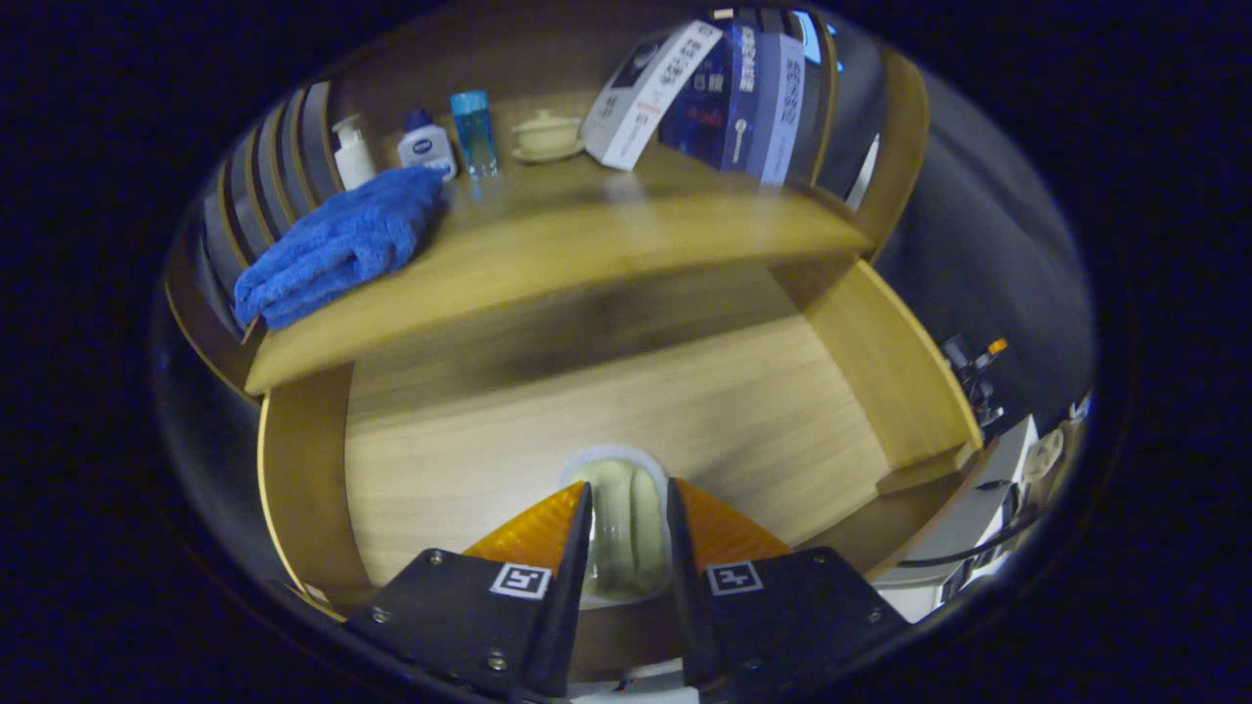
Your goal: Pull open the drawer, take out the items inside it, and place them on the countertop above the cabinet.
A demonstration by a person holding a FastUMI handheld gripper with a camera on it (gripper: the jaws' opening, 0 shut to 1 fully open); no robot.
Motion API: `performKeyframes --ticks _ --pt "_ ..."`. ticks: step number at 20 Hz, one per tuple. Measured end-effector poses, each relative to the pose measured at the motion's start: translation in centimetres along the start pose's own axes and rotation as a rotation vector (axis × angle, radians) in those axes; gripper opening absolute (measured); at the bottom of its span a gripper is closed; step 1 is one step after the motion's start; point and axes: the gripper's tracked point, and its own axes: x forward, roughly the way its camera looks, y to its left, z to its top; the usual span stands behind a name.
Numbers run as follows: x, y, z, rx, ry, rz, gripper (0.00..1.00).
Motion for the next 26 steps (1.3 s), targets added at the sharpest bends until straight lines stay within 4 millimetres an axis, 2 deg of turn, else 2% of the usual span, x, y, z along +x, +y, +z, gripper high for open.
performKeyframes --ticks 2,3,4,5,6,7,9,16,19,23,26 --pt "1.2 0.5 -1.1 0.014 0.037 0.014 0.43" --pt "0.7 0.7 -1.4 0.01 0.035 0.009 0.43" --pt "0.3 0.5 -0.4 0.0 0.025 0.007 0.29" --pt "1.3 0.1 -1.1 0.021 0.032 -0.008 0.14" --pt "1.0 0.1 -1.3 0.047 0.025 -0.005 0.08" --pt "0.5 0.5 -0.9 0.051 0.011 0.009 0.08" --pt "-1.1 1.0 1.0 0.028 -0.064 0.041 0.08" --pt "-9.9 1.1 9.1 0.013 -0.329 0.115 0.08" --pt "-12.1 2.1 12.8 -0.032 -0.424 0.151 0.08" --pt "-11.5 3.5 16.5 -0.14 -0.483 0.16 0.08" --pt "-8.5 4.2 18.9 -0.215 -0.481 0.133 0.08"
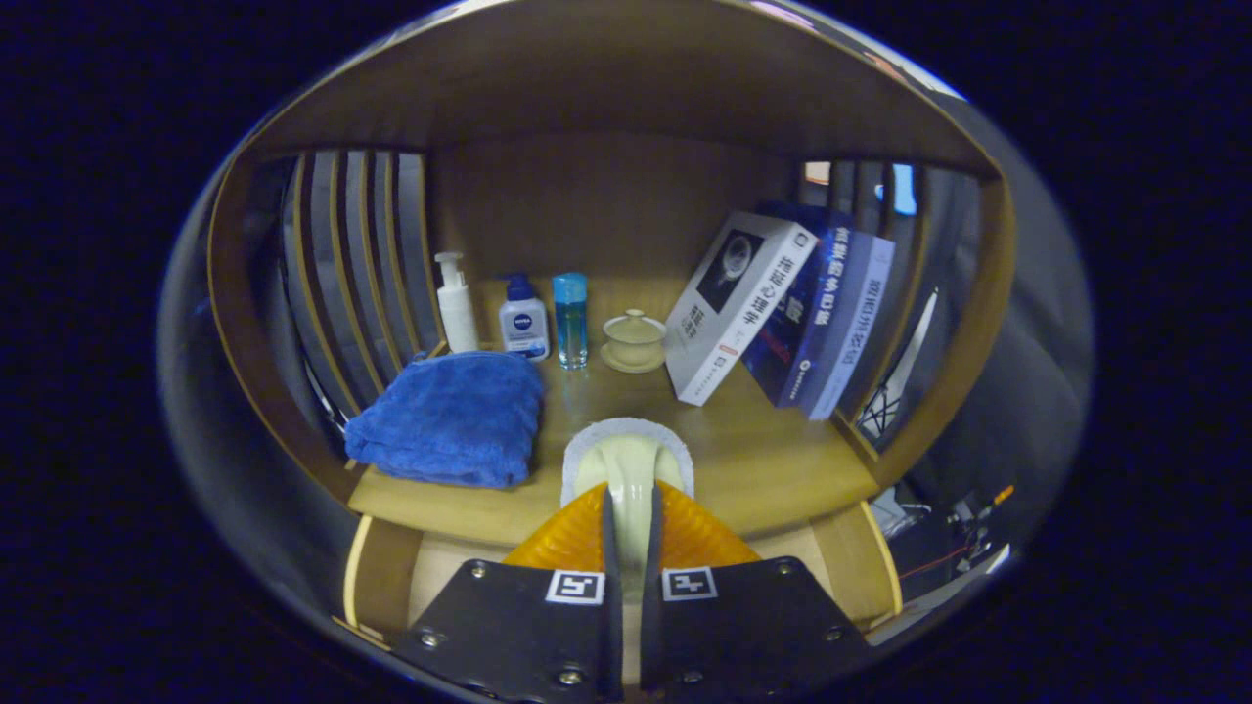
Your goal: Pull open the drawer, take out the items inside it, and place them on the countertop above the cabinet.
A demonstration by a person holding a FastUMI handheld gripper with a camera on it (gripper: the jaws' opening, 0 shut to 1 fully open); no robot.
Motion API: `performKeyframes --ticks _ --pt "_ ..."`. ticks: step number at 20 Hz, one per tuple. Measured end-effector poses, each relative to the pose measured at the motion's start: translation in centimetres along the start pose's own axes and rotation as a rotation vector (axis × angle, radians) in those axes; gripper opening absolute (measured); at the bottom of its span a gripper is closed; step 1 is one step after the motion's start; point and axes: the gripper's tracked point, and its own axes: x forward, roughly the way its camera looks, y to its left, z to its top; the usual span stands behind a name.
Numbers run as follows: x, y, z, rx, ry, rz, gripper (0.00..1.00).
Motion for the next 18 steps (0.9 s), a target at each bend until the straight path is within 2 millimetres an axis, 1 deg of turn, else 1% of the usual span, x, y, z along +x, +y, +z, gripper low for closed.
performKeyframes --ticks 2,3,4,6,7,10,15,17,18 --pt "2.7 0.4 -0.1 -0.047 0.024 0.009 0.08" --pt "4.0 0.7 0.2 -0.047 0.02 0.02 0.08" --pt "5.0 1.1 0.5 -0.046 0.013 0.034 0.08" --pt "6.5 0.9 1.8 -0.04 -0.029 0.04 0.08" --pt "6.9 0.8 1.6 -0.033 -0.018 0.04 0.07" --pt "8.1 0.7 2.2 -0.016 -0.034 0.056 0.07" --pt "9.6 0.7 2.1 -0.016 -0.044 0.039 0.08" --pt "10.5 0.6 1.7 -0.013 -0.037 0.026 0.1" --pt "10.8 1.0 0.6 -0.016 -0.003 0.034 0.18"
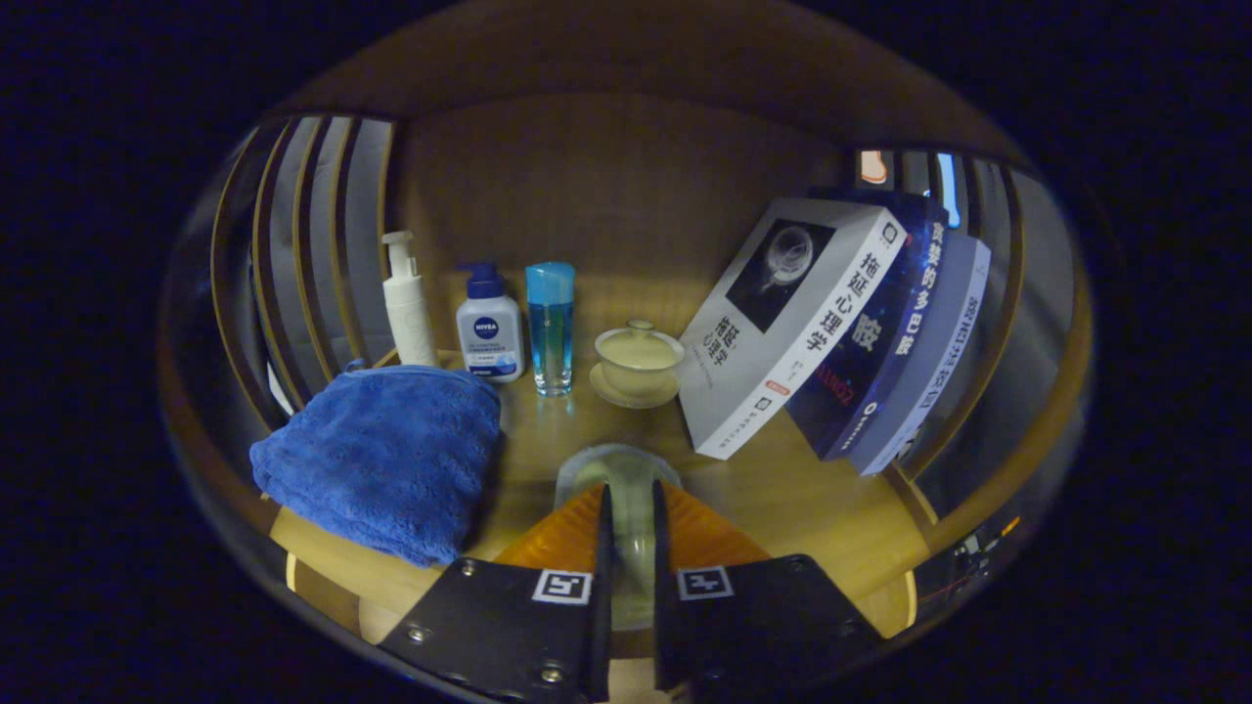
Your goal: Pull open the drawer, take out the items inside it, and place them on the countertop above the cabinet.
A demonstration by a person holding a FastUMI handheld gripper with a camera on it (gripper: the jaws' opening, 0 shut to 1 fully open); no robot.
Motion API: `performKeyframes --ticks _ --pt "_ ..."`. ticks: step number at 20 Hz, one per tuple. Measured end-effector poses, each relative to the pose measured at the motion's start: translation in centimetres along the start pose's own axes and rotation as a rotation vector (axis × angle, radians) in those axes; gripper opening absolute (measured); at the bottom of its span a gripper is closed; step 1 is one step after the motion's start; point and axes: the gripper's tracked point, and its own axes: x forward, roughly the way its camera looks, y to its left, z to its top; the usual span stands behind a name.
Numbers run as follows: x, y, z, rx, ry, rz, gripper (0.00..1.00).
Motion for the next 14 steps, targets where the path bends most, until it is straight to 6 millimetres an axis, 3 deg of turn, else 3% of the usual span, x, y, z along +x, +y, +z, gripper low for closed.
performKeyframes --ticks 1,3,8,10,14 --pt "0.0 0.4 -0.9 0.007 0.019 0.023 0.19" --pt "0.1 0.6 -0.2 0.028 -0.027 0.025 0.34" --pt "-3.8 0.6 1.8 0.021 -0.114 0.047 0.92" --pt "-5.8 0.5 3.2 0.048 -0.166 0.053 1.0" --pt "-11.2 0.4 5.9 0.104 -0.276 0.064 1.0"
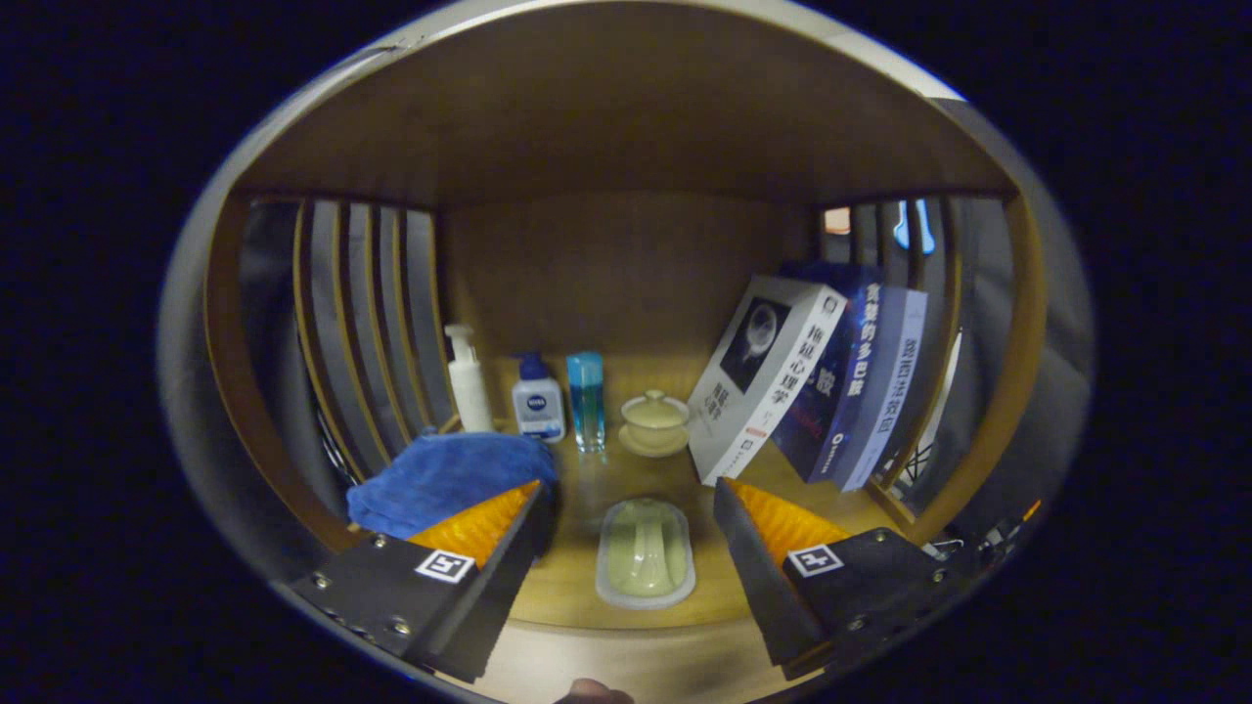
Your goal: Pull open the drawer, take out the items inside it, and place them on the countertop above the cabinet.
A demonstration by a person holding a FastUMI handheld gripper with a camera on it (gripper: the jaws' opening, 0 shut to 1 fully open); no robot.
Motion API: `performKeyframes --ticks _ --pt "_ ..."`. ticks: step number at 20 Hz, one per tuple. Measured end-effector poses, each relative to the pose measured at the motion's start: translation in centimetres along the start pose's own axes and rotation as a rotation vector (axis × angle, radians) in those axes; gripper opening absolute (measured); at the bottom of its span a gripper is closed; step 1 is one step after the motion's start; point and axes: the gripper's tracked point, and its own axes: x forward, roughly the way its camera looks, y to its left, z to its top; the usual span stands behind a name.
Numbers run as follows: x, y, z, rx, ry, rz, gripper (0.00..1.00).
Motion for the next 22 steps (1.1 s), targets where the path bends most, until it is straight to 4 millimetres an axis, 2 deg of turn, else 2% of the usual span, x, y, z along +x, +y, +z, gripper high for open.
performKeyframes --ticks 2,6,11,15,17,22 --pt "-2.7 0.1 1.3 -0.008 -0.027 -0.006 1.0" --pt "-7.2 1.0 2.0 -0.048 -0.065 -0.01 1.0" --pt "-13.5 1.9 1.5 -0.079 -0.106 -0.015 1.0" --pt "-18.1 1.2 0.1 -0.099 -0.137 -0.045 0.99" --pt "-20.0 0.8 -1.3 -0.09 -0.15 -0.048 0.98" --pt "-23.5 -0.2 -4.1 -0.061 -0.201 -0.036 0.98"
